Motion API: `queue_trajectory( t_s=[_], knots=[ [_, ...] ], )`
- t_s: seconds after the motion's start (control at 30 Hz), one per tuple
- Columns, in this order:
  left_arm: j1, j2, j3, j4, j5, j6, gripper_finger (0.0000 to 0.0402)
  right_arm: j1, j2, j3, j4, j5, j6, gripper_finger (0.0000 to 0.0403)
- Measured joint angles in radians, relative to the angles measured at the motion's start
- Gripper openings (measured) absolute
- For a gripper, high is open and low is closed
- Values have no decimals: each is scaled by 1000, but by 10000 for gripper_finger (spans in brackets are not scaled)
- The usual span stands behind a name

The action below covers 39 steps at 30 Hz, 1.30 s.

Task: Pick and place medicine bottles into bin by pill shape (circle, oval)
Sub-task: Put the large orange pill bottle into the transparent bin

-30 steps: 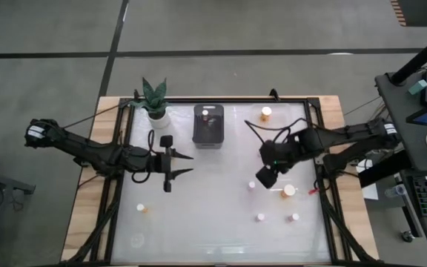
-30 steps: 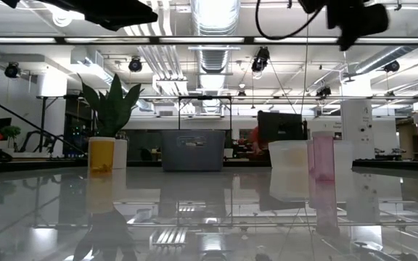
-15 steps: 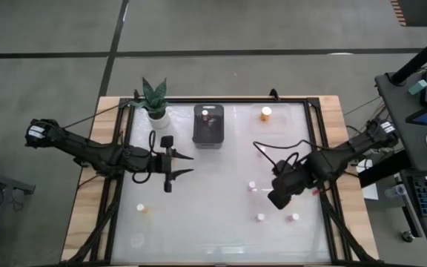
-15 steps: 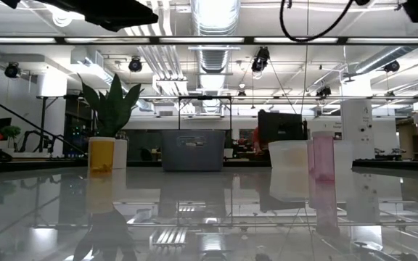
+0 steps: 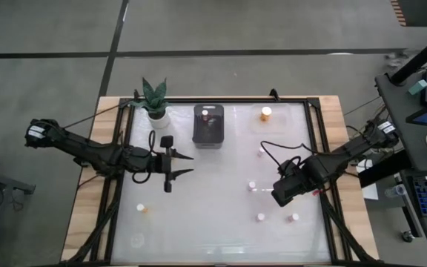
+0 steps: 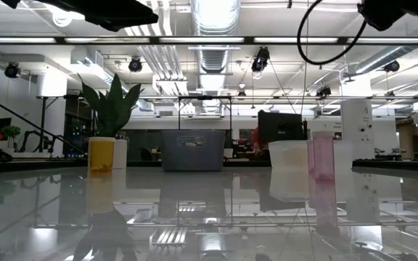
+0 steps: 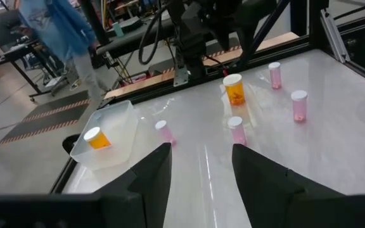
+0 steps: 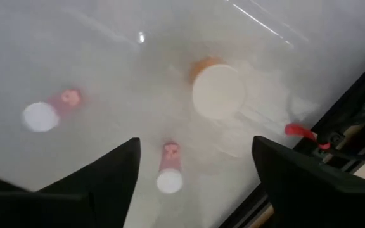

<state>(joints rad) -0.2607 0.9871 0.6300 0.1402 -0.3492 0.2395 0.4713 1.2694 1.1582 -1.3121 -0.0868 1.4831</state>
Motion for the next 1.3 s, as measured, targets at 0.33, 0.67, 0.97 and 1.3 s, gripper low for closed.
queue_trajectory(
  t_s=[0.33,0.67,0.97,1.3],
  knots=[
    [0,0,0,0,0,2,151,0,-7,-116,17,0,36,342],
    [1,0,0,0,0,3,151,0,-12,-161,55,0,38,343],
    [1,0,0,0,0,3,151,0,-9,-165,72,9,38,343],
    [1,0,0,1,0,4,151,0,-4,-244,166,10,43,343]
  ],
)
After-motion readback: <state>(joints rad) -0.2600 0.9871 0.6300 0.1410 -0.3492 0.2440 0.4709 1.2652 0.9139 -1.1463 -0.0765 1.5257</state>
